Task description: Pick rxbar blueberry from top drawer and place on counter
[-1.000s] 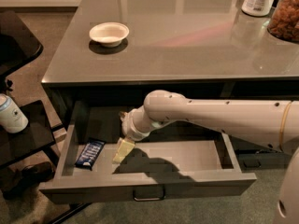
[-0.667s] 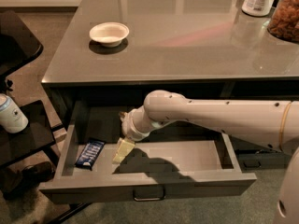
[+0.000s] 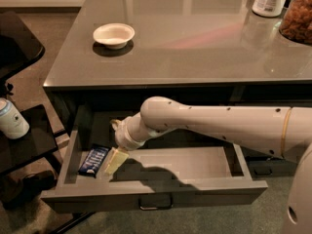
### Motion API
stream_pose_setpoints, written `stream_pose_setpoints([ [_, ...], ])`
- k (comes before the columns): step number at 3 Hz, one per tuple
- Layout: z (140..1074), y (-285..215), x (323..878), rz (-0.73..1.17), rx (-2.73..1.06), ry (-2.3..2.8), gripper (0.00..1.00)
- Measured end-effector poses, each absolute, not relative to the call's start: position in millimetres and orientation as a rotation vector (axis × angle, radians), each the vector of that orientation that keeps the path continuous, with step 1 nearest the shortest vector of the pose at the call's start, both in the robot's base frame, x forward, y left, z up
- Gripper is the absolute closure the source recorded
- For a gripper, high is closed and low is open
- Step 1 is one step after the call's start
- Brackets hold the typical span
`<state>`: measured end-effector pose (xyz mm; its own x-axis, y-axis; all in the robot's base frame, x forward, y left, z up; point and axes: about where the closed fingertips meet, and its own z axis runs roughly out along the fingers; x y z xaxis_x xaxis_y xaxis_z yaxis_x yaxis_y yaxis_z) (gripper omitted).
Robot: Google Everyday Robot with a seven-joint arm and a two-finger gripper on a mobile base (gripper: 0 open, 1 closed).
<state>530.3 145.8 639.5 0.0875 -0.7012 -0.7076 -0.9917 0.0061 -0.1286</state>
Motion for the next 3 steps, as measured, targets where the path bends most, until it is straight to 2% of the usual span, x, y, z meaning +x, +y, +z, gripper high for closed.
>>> stream_pose_setpoints([
  [3,621.4,196.0,512.2,0.564,-1.764,1.718,0.00],
])
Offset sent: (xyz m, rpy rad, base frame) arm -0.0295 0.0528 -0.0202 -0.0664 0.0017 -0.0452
